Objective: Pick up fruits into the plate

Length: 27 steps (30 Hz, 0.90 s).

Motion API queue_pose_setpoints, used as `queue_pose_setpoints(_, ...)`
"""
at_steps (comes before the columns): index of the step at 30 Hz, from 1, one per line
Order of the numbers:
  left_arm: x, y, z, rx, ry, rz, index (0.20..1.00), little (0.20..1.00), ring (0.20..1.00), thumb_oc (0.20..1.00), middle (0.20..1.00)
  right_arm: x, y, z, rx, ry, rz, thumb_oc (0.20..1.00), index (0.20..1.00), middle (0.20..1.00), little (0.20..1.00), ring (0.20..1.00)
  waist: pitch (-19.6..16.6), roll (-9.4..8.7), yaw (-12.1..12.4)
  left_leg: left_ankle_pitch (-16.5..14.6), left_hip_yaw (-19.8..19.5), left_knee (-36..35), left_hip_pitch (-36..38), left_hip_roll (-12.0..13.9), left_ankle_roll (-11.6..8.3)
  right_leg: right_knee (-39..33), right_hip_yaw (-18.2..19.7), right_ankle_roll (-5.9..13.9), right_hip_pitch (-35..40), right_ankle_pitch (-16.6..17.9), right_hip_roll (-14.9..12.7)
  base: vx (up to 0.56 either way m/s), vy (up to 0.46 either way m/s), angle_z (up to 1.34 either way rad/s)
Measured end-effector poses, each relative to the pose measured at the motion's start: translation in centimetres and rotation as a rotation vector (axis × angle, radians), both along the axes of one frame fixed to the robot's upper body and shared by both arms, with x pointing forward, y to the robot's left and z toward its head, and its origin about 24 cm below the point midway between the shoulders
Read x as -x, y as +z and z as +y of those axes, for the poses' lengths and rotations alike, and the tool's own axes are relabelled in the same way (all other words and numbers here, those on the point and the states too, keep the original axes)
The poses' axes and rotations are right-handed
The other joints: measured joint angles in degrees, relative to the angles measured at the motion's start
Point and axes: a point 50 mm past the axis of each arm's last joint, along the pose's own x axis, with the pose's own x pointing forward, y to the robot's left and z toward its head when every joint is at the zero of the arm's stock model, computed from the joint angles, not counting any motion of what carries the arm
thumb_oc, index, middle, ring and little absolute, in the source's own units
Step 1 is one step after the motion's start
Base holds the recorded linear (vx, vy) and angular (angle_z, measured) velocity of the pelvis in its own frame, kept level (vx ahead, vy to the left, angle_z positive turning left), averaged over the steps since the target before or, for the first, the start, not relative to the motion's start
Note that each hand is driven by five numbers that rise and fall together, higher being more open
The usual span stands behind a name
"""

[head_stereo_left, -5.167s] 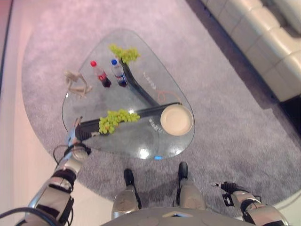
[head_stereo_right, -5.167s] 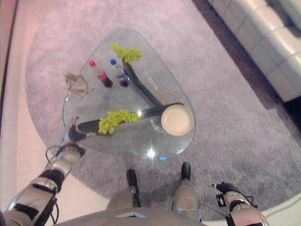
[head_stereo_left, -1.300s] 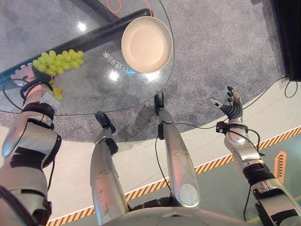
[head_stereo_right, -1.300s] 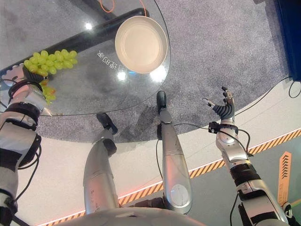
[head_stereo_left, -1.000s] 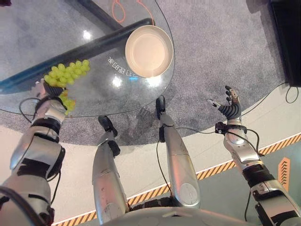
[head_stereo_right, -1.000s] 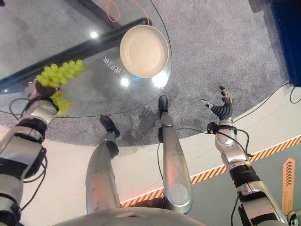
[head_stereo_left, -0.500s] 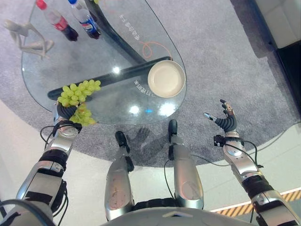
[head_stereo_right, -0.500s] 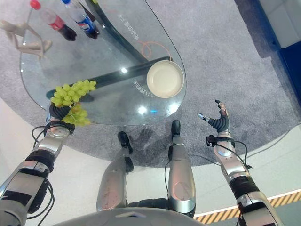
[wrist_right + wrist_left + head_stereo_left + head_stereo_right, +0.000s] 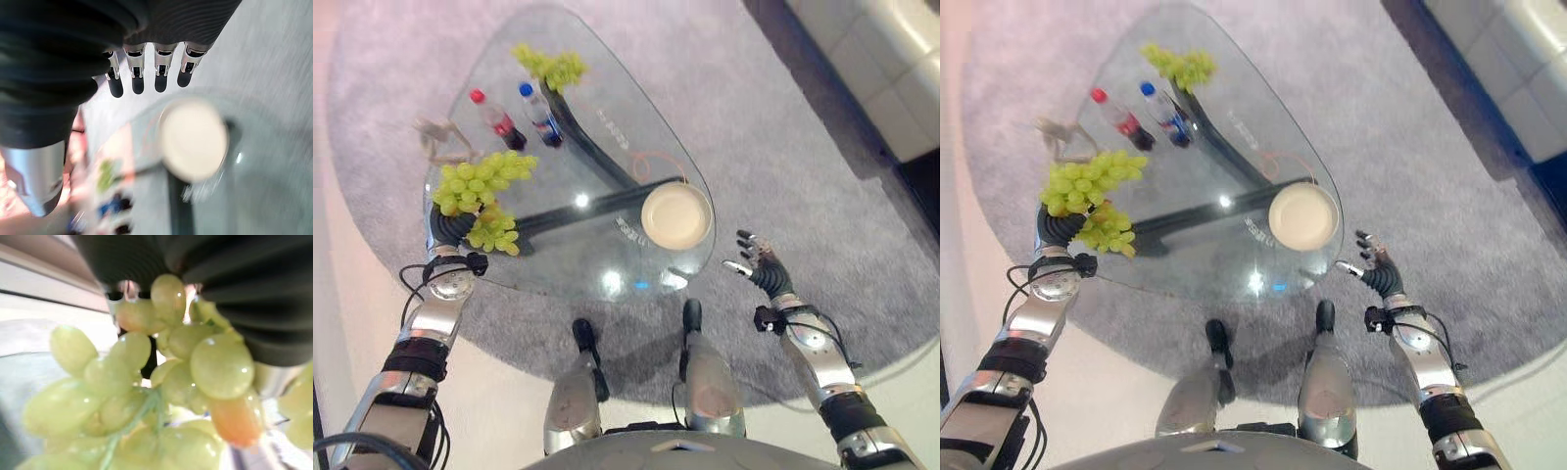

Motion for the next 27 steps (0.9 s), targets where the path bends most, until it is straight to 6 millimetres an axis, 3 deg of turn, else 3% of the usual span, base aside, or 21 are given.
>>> queue_pose_setpoints(3, 0.0, 0.5, -0.8, -0.045, -0.060, -0.014, 0.200, 0.200, 0.200, 0.200, 0.200, 0.3, 0.1, 0.5, -0.032, 0.105, 0.021, 1.000, 1.000, 1.000, 1.000, 1.000, -4.0, 0.00, 0.5, -0.1, 0.0, -0.9, 1.9, 0.1, -0.36, -2.2, -0.9, 0.35, 2.9, 0.2, 0.3, 0.08, -0.081, 0.09)
queue_pose_setpoints(10, 0.0, 1.7, -4.2, -0.099, -0.295, -0.043, 0.200, 0.200, 0.200, 0.200, 0.200, -2.2, 4.2, 2.6, -0.101, 0.352, -0.041, 1.000, 1.000, 1.000, 1.000, 1.000, -9.4, -0.66, 2.3, -0.4, -0.7, -1.5, 4.7, 0.9, -0.90, -4.0, -1.9, 0.45, 6.8, 0.4, 1.2, 0.06, -0.053, 0.05)
queue_pose_setpoints(13, 0.0, 1.9, -6.1, -0.113, -0.421, -0.039, 0.200, 0.200, 0.200, 0.200, 0.200, -4.1, 6.7, 5.2, -0.143, 0.468, -0.089, 1.000, 1.000, 1.000, 1.000, 1.000, -10.2, -1.00, 3.2, -0.4, -1.1, -1.5, 5.7, 1.0, -1.02, -4.0, -2.5, 0.46, 8.2, 0.4, 1.3, 0.05, -0.037, 0.08)
queue_pose_setpoints(18, -0.1, 1.8, -8.1, -0.166, -0.533, -0.006, 0.200, 0.200, 0.200, 0.200, 0.200, -4.7, 10.6, 9.0, -0.077, 0.640, -0.220, 1.000, 1.000, 1.000, 1.000, 1.000, -11.6, -1.77, 4.7, -0.4, -1.4, -1.5, 6.3, 1.0, -1.02, -4.0, -2.7, 0.46, 8.9, 0.4, 1.2, 0.01, -0.003, 0.01)
queue_pose_setpoints(22, -0.2, 1.6, -8.9, -0.205, -0.585, 0.022, 0.200, 0.200, 0.200, 0.200, 0.200, -5.1, 13.0, 10.7, -0.029, 0.695, -0.311, 1.000, 1.000, 1.000, 1.000, 1.000, -12.2, -2.62, 4.9, -0.5, -1.3, -1.5, 7.2, 1.0, -1.05, -4.0, -2.7, 0.48, 9.8, 0.4, 1.2, 0.00, 0.000, 0.00)
queue_pose_setpoints(27, -0.1, 1.1, -9.5, -0.418, -0.617, 0.085, 0.200, 0.200, 0.200, 0.200, 0.200, -5.4, 13.7, 10.7, 0.130, 0.644, -0.360, 1.000, 1.000, 1.000, 1.000, 1.000, -12.9, -3.32, 4.8, -0.7, -1.1, -1.5, 7.5, 0.9, -0.91, -4.0, -2.5, 0.47, 9.9, 0.4, 1.1, -0.01, 0.000, -0.03)
